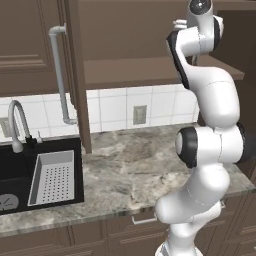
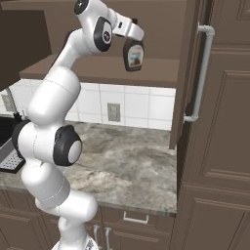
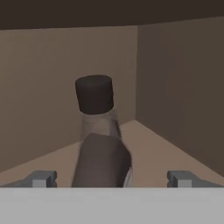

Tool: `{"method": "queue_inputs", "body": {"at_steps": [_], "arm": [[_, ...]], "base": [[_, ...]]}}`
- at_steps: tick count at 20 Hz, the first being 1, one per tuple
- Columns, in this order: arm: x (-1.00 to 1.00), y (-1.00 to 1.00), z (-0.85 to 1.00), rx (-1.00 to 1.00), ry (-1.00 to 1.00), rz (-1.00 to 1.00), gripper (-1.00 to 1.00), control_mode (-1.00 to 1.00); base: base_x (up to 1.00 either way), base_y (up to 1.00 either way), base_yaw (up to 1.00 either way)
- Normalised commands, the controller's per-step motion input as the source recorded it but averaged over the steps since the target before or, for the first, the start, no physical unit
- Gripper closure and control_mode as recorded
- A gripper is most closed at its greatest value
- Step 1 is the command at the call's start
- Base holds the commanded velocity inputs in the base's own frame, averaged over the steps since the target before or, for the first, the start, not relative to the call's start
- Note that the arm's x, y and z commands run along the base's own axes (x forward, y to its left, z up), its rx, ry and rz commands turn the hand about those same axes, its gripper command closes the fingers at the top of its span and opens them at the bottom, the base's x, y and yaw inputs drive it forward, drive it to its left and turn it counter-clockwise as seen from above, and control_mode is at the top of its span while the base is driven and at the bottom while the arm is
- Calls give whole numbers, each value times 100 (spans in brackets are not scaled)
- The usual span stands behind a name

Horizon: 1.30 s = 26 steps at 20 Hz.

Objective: Move the mustard and syrup bottle from the cabinet to the dining counter.

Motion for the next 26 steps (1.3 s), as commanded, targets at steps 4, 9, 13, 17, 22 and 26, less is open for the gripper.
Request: {"method": "queue_inputs", "body": {"at_steps": [4, 9, 13, 17, 22, 26], "arm": [[11, -6, -12, 0, 1, 0, -100, -100], [13, 0, -19, 0, 3, 0, -100, -100], [21, 0, -19, 0, 5, 0, -100, -100], [31, 0, -18, 0, 7, -1, -100, -100], [20, 0, -17, 0, 7, -1, -100, -100], [11, 0, -8, 0, 7, 0, 100, -100]], "base": [[0, 0, 0], [0, 0, 0], [0, 0, 0], [0, 0, 0], [0, 0, 0], [0, 0, 0]]}}
